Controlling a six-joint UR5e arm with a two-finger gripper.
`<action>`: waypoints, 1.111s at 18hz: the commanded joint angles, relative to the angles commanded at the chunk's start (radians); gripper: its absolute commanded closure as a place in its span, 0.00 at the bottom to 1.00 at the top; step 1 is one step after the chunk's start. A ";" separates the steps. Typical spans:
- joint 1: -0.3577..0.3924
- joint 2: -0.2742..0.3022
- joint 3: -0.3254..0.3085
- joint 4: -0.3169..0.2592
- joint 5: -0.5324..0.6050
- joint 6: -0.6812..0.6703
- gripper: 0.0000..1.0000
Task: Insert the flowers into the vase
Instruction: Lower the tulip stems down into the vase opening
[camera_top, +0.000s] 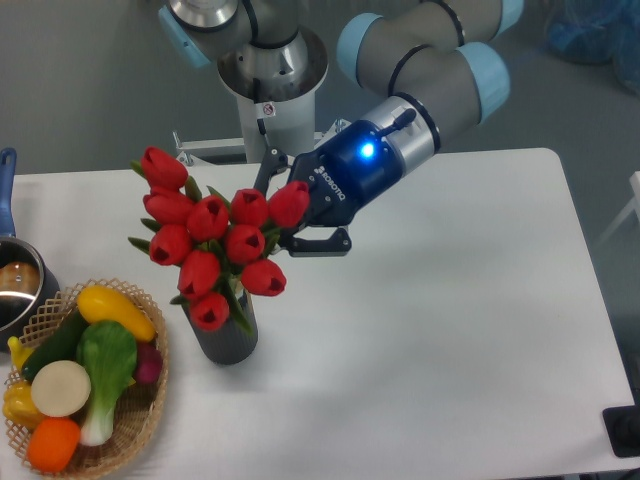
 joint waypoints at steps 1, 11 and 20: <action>-0.003 0.000 -0.006 0.000 -0.008 0.000 0.95; -0.006 -0.002 -0.048 0.018 -0.029 0.028 0.93; -0.008 0.005 -0.136 0.049 -0.015 0.117 0.92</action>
